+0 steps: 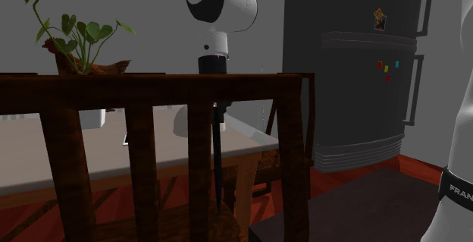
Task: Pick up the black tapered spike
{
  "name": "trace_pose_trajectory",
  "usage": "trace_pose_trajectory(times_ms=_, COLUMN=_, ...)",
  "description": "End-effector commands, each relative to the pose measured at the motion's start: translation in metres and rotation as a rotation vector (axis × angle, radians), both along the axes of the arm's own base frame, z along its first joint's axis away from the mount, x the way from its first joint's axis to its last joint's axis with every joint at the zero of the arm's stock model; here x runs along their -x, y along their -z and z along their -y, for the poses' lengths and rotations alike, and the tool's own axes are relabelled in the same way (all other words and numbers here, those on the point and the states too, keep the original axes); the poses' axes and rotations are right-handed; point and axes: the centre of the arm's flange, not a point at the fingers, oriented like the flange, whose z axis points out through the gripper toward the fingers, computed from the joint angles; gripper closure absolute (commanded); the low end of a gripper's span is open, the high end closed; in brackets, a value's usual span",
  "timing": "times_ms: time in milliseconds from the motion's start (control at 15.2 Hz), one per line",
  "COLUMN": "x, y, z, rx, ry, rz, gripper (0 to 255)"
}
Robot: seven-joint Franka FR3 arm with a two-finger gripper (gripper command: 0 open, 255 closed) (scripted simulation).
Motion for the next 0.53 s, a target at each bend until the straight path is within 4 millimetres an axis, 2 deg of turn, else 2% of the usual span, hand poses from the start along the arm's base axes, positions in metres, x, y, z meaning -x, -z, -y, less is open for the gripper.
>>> trace_pose_trajectory(times_ms=0, x=0.0, y=-0.011, z=0.0, rx=0.0, ry=0.0, rz=0.0, gripper=255)
trace_pose_trajectory(times_ms=330, x=0.0, y=-0.037, z=0.0, rx=0.0, ry=0.0, rz=0.0, gripper=255)
trace_pose_trajectory(times_ms=462, x=0.0, y=-0.038, z=0.0, rx=0.0, ry=0.0, rz=0.0, gripper=255)
